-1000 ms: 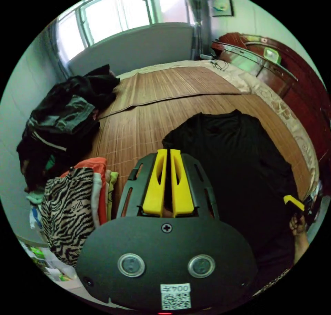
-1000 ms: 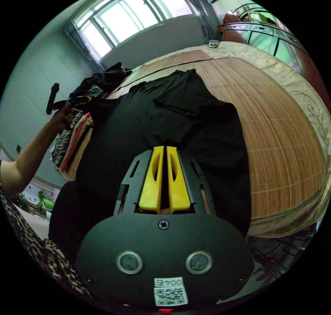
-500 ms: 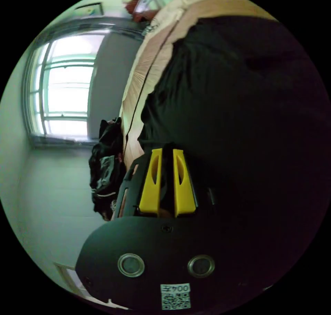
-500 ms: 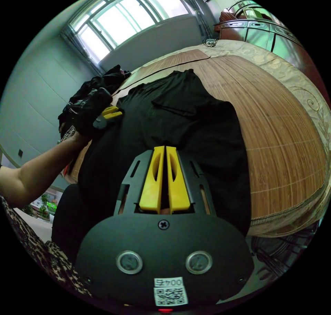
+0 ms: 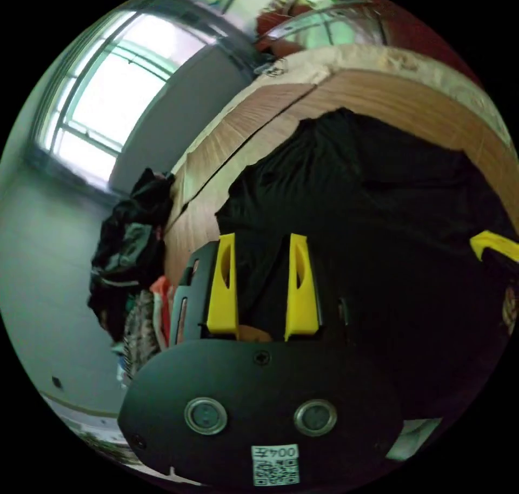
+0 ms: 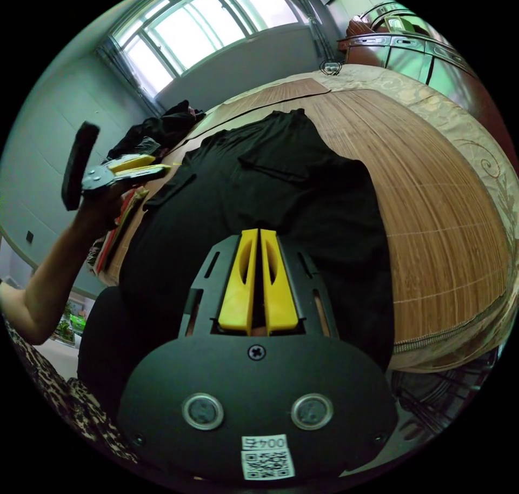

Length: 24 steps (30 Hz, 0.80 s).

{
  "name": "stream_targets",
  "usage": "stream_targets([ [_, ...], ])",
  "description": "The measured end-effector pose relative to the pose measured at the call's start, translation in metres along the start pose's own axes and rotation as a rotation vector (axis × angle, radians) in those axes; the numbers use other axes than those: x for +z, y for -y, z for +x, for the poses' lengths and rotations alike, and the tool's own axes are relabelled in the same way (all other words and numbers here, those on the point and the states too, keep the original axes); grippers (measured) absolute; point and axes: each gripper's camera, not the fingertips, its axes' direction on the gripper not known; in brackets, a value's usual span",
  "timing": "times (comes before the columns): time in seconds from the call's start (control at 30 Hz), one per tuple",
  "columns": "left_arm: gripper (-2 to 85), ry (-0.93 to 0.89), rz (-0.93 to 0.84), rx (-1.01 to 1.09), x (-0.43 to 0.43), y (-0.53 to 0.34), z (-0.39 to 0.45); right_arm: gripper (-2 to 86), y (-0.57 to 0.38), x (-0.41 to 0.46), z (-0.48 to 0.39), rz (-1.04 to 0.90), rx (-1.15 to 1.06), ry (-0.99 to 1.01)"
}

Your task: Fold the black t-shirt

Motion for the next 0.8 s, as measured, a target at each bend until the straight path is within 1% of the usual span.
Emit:
stream_targets([
  [0.03, 12.3, -0.006, -0.005, -0.041, 0.001, -0.011, -0.013, 0.5, 0.002, 0.001, -0.005, 0.000, -0.004, -0.003],
  [0.13, 10.2, -0.084, -0.084, -0.261, 0.021, -0.088, -0.084, 0.8, 0.007, 0.002, -0.018, 0.002, -0.009, 0.001],
  [0.23, 9.9, -0.148, -0.173, -0.363, 0.042, -0.143, -0.125, 2.2, 0.015, 0.001, -0.039, -0.012, -0.036, -0.017],
  [0.3, 10.0, -0.179, -0.179, -0.367, 0.048, -0.165, -0.137, 3.8, 0.025, -0.001, -0.068, -0.005, -0.094, -0.013],
  [0.4, 10.1, -0.168, -0.183, -0.331, 0.054, -0.178, -0.140, 7.3, 0.051, 0.009, -0.138, -0.009, -0.243, 0.085],
  [0.47, 10.0, -0.161, -0.165, -0.330, 0.054, -0.180, -0.143, 8.1, 0.074, 0.033, -0.205, -0.039, -0.386, 0.097],
  [0.53, 9.8, -0.167, -0.152, -0.353, 0.057, -0.183, -0.149, 8.6, 0.091, 0.055, -0.254, -0.061, -0.491, 0.100],
  [0.67, 9.4, -0.171, -0.168, -0.344, 0.070, -0.187, -0.159, 8.8, 0.122, 0.108, -0.349, -0.087, -0.681, 0.020],
  [0.8, 8.8, -0.204, -0.156, -0.354, 0.077, -0.199, -0.179, 9.5, 0.138, 0.148, -0.406, -0.138, -0.814, -0.059],
])
